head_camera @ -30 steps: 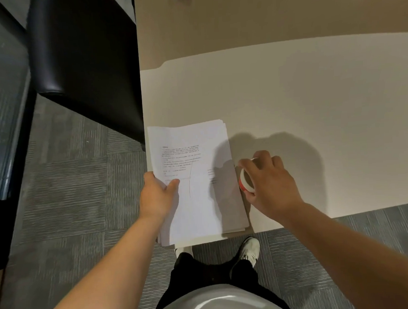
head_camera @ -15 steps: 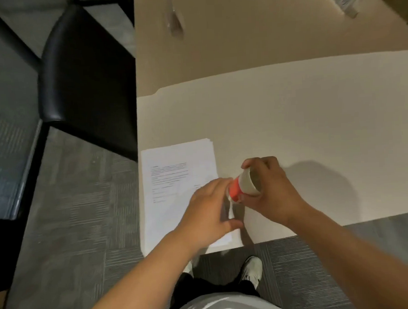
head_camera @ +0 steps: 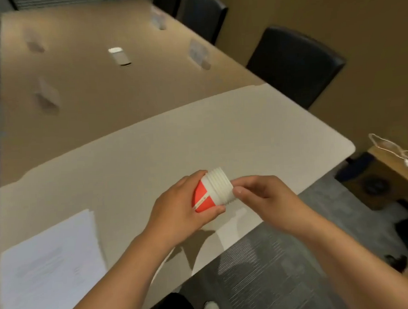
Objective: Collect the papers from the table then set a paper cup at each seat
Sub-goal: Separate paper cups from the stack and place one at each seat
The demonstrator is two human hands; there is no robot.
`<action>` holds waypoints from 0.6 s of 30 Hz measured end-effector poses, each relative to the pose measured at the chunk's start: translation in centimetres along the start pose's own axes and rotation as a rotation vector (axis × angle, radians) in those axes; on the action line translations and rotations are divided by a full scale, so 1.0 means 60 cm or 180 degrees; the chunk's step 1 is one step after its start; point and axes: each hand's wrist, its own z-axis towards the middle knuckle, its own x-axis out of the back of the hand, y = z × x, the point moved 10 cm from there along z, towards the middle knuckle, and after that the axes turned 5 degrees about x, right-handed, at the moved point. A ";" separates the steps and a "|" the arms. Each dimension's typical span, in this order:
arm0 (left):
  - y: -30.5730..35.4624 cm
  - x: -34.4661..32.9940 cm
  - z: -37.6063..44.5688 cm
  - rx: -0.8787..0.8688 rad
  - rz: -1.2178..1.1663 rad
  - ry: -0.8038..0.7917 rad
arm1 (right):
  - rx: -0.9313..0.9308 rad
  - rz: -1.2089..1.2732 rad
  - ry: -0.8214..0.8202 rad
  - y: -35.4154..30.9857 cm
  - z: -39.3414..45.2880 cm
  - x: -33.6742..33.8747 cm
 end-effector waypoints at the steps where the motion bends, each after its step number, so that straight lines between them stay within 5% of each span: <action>1: 0.026 -0.012 0.020 -0.0097 0.0027 -0.0068 | -0.0030 -0.0078 0.0022 0.008 -0.008 0.026; 13: 0.285 -0.186 0.247 -0.0882 0.0127 -0.0851 | -0.0614 0.0242 0.1314 0.134 -0.038 0.339; 18: 0.336 -0.247 0.369 -0.0849 -0.0083 -0.1002 | -0.0672 0.0145 0.1317 0.181 0.023 0.458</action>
